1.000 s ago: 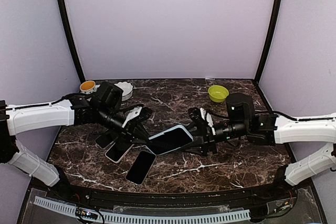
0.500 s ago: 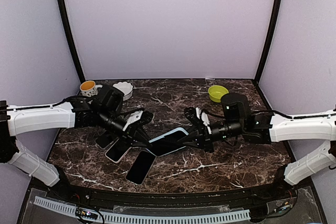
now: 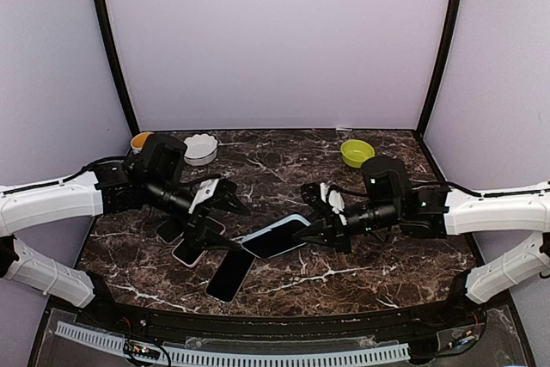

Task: Take the phone out of the phone case
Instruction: Pass from the left arm to the right, then remove the bottom left corner of the phone case.

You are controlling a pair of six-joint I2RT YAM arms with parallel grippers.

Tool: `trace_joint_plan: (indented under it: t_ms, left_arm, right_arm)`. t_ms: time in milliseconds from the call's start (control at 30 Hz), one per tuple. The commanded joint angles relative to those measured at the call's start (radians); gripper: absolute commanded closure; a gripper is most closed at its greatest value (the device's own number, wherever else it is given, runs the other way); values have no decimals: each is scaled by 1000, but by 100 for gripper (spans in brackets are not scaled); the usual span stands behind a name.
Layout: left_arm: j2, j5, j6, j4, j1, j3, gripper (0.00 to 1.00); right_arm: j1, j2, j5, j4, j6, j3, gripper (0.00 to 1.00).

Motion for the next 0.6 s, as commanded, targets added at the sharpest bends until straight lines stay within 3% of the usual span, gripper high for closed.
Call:
trace_joint_plan:
  t_ms: [0, 100, 167, 267, 567]
  left_arm:
    - [-51, -43, 64, -17, -2, -20, 16]
    - [-72, -59, 100, -46, -3, -23, 12]
    - [-89, -62, 130, -36, -3, -44, 3]
    - [-114, -30, 186, -24, -3, -87, 1]
    - [-74, 136, 249, 63, -4, -131, 18]
  right_arm:
    - [5, -55, 54, 15, -48, 27, 100]
    - [5, -116, 27, 44, -194, -37, 100]
    - [5, -154, 48, 96, -222, -81, 100]
    - [4, -169, 35, 107, -269, -92, 100]
    - [5, -174, -52, 137, -378, -85, 100]
